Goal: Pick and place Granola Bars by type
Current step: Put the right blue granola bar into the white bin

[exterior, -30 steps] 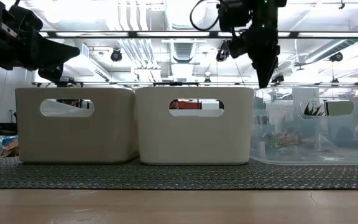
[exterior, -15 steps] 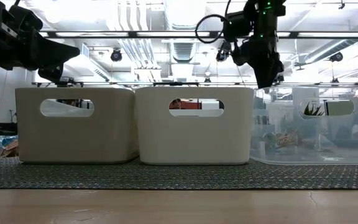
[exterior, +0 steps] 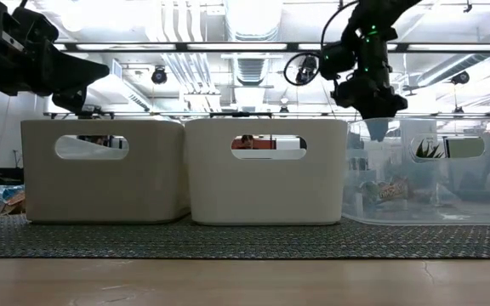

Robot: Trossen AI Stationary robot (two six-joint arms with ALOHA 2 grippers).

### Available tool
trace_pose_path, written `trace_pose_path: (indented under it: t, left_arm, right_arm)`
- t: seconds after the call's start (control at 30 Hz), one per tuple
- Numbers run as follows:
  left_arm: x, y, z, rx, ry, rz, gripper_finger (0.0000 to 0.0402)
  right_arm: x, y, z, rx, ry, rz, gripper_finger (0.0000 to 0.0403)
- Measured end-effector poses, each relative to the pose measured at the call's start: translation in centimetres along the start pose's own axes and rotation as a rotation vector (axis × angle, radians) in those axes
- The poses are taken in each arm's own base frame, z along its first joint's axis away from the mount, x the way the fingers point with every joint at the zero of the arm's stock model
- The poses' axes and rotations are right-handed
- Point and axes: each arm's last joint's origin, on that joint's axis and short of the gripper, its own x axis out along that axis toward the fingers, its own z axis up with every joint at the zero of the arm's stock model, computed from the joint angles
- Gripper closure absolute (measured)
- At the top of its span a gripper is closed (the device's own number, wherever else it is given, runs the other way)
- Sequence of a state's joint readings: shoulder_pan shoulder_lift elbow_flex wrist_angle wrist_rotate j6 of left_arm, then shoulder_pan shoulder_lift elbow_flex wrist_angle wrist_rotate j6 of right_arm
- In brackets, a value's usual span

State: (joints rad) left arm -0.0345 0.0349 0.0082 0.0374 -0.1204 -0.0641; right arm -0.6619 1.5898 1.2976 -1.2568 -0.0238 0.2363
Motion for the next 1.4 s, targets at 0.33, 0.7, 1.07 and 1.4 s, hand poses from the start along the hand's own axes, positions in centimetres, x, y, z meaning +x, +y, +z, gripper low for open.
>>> trace_pose_path:
  t: [0.33, 0.7, 1.07, 1.4]
  left_arm:
    - [0.0, 0.0, 0.0, 0.000, 0.000, 0.000, 0.0402]
    - [0.0, 0.0, 0.0, 0.000, 0.001, 0.000, 0.0402]
    - [0.0, 0.0, 0.0, 0.000, 0.000, 0.000, 0.0402]
    - [0.0, 0.0, 0.0, 0.000, 0.000, 0.000, 0.0402]
  right_arm:
    - [0.2, -1.8, 0.4, 0.050, -0.005, -0.004, 0.0263]
    - [1.6, -4.1, 0.0, 0.200, 0.046, -0.022, 0.0270]
    - [1.8, -4.8, 0.5, 0.225, -0.012, -0.079, 0.0262]
    - [2.3, -5.0, 0.6, 0.025, -0.027, -0.109, 0.0268]
